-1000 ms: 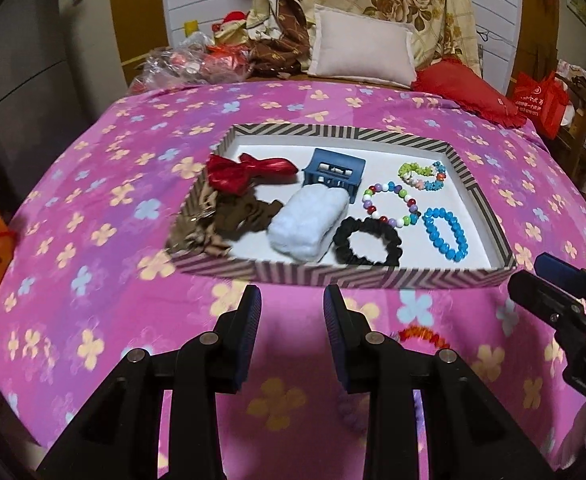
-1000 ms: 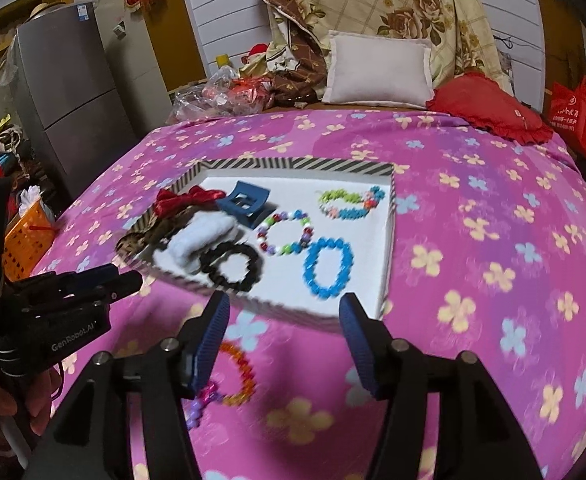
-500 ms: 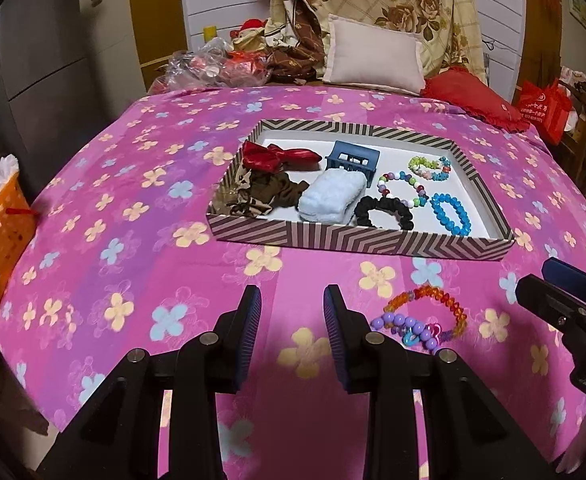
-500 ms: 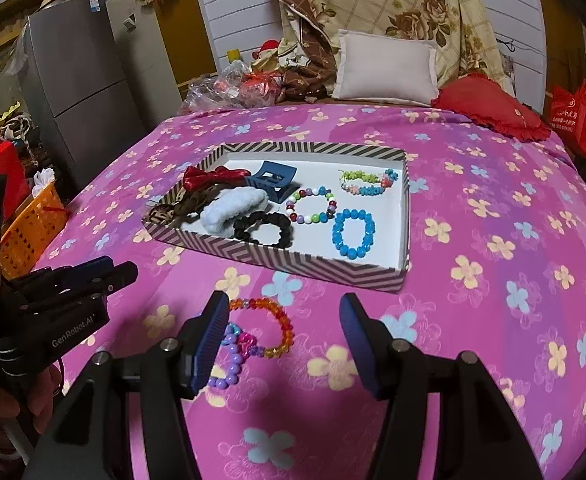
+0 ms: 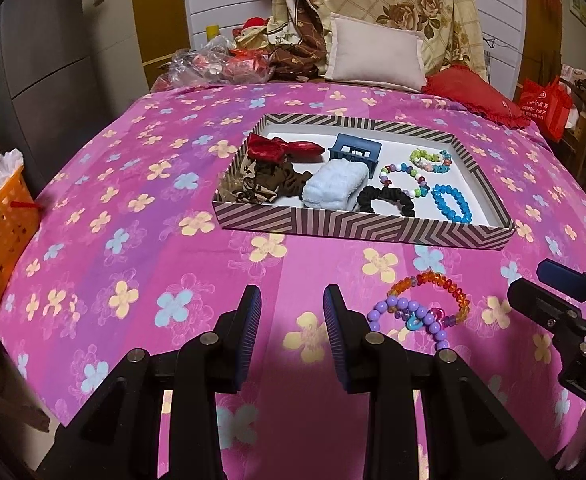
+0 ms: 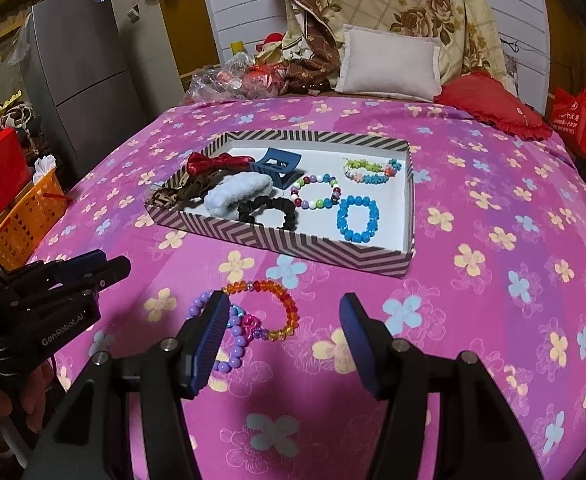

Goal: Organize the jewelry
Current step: 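Withdraw both tools to the purple and orange bead bracelets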

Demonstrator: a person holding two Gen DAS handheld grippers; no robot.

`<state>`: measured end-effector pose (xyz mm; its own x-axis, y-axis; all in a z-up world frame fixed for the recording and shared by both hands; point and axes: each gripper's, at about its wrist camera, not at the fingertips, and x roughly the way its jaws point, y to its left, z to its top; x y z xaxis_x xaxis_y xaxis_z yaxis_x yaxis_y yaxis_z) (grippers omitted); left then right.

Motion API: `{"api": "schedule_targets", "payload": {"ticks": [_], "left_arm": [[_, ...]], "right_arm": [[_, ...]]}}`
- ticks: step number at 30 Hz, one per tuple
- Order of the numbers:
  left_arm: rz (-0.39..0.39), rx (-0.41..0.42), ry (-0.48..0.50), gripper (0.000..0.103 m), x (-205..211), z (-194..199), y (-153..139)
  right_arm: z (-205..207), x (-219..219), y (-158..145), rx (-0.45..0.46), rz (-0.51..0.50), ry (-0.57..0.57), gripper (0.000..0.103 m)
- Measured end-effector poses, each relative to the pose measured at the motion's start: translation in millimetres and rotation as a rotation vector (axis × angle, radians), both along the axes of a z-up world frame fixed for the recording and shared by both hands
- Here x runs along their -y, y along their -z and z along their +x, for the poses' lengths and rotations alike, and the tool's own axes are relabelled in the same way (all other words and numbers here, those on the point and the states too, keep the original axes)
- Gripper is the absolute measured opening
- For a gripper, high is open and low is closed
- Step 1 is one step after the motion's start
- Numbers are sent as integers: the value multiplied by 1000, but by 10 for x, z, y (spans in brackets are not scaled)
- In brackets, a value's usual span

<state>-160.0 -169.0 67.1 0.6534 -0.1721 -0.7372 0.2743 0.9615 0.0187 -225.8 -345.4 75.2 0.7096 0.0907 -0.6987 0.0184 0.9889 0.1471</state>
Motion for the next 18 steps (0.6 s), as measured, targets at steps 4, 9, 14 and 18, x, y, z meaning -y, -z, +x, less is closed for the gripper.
{"api": "schedule_targets", "payload": {"ticks": [4, 9, 14, 18], "left_arm": [[3, -4, 1, 33, -5, -5, 26], [4, -11, 2, 33, -3, 4, 54], [6, -20, 2, 33, 14, 26, 91], [-8, -54, -3, 32, -17, 70, 155]], "right_arm": [[13, 14, 21, -6, -4, 3, 60], [31, 37, 51, -13, -1, 7, 60], [52, 45, 105, -24, -3, 6, 60], [91, 65, 187, -42, -12, 7, 60]]}}
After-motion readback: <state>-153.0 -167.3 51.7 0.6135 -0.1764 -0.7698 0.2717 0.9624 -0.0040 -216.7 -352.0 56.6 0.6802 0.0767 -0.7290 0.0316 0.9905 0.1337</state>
